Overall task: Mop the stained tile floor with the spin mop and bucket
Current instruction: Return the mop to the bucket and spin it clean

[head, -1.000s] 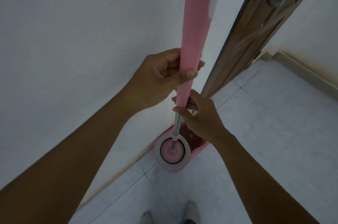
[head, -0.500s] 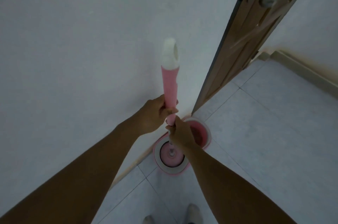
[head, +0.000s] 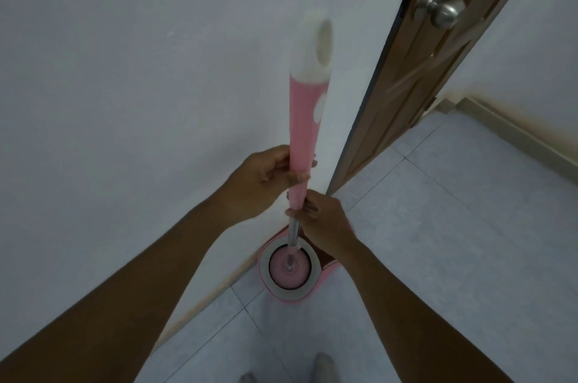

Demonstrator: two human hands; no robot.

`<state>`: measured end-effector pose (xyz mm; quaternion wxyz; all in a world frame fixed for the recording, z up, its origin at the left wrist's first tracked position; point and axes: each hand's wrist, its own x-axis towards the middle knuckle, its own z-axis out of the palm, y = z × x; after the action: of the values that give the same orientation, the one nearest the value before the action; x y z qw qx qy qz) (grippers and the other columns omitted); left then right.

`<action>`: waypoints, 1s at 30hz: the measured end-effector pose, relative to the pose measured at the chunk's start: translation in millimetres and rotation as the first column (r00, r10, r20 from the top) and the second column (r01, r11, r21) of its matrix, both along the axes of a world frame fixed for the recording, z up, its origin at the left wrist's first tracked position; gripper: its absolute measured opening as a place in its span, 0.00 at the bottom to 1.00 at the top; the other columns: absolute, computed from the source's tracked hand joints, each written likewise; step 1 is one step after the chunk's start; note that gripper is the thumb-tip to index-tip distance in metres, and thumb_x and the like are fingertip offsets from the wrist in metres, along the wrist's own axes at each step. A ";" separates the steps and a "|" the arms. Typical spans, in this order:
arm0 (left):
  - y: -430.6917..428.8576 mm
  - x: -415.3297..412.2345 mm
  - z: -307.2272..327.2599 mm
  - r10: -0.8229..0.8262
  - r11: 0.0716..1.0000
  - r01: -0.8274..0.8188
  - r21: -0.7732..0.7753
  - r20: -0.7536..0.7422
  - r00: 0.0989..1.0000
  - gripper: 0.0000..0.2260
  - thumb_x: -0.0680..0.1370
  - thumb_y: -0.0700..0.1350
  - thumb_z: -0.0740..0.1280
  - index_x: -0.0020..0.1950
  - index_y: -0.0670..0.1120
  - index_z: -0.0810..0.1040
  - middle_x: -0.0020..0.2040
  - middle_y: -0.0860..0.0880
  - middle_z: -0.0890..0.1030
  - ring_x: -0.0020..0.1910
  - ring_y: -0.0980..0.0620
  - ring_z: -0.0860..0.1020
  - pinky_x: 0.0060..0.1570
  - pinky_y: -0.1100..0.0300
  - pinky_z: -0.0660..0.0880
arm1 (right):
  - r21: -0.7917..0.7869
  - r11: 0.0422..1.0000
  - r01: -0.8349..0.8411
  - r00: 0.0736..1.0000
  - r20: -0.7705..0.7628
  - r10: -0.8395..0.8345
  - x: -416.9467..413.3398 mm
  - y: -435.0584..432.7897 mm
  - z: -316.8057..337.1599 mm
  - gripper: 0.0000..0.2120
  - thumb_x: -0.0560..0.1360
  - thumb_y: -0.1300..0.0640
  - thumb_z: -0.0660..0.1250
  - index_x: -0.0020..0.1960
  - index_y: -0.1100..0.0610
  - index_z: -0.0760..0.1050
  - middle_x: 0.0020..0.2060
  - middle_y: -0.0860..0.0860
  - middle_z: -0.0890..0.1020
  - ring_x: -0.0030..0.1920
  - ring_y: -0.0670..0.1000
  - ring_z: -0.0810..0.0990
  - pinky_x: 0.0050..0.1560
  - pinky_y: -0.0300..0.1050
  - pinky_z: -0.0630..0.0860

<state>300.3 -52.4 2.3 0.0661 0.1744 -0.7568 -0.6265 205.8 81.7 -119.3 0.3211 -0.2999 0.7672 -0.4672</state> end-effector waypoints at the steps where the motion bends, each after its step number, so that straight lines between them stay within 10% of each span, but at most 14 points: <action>1: -0.7 -0.6 12.6 0.005 1.000 -0.005 -0.014 -0.041 0.999 0.15 0.77 0.40 0.68 0.64 0.45 0.76 0.59 0.49 0.83 0.60 0.53 0.80 0.62 0.54 0.76 | -0.036 0.999 -0.022 0.999 -0.039 0.020 -3.4 -0.6 13.5 0.16 0.73 0.53 0.74 0.59 0.55 0.80 0.50 0.44 0.85 0.49 0.39 0.84 0.52 0.35 0.80; 11: 2.0 -14.4 70.8 -0.039 0.986 0.007 -0.167 -0.187 0.982 0.15 0.81 0.44 0.61 0.66 0.41 0.73 0.56 0.47 0.81 0.59 0.50 0.79 0.61 0.52 0.77 | -0.363 0.929 0.069 0.899 -0.381 -0.215 6.0 -0.1 51.2 0.12 0.75 0.53 0.71 0.55 0.58 0.79 0.44 0.47 0.86 0.43 0.43 0.84 0.47 0.31 0.78; 19: 12.9 3.2 -40.6 0.134 0.943 -0.159 -0.291 -0.103 0.986 0.13 0.82 0.41 0.62 0.66 0.42 0.74 0.55 0.54 0.82 0.51 0.67 0.80 0.54 0.73 0.74 | -0.027 0.988 0.151 0.966 -0.210 -0.154 29.9 -10.6 -25.0 0.03 0.79 0.60 0.66 0.49 0.59 0.76 0.30 0.38 0.76 0.33 0.34 0.77 0.35 0.26 0.71; 25: 9.5 28.2 -90.5 0.005 0.955 0.052 -0.291 0.192 0.981 0.12 0.81 0.44 0.64 0.64 0.48 0.76 0.56 0.47 0.83 0.55 0.48 0.81 0.60 0.47 0.77 | 0.327 0.943 -0.057 0.994 -0.073 0.085 22.6 -2.8 -60.7 0.07 0.76 0.55 0.68 0.49 0.58 0.80 0.37 0.48 0.85 0.36 0.44 0.82 0.43 0.41 0.82; 30: 6.8 22.7 -67.5 0.111 0.977 -0.096 -0.188 0.072 0.991 0.12 0.81 0.39 0.63 0.65 0.44 0.76 0.59 0.47 0.82 0.59 0.51 0.80 0.64 0.49 0.75 | 0.173 0.984 0.031 0.999 0.006 -0.033 23.5 -5.7 -43.4 0.07 0.76 0.51 0.70 0.51 0.52 0.79 0.40 0.45 0.84 0.41 0.43 0.83 0.42 0.38 0.78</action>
<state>323.0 -45.6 -65.3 0.0835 0.2321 -0.8035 -0.5418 229.3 76.0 -162.7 0.3416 -0.2565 0.8082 -0.4053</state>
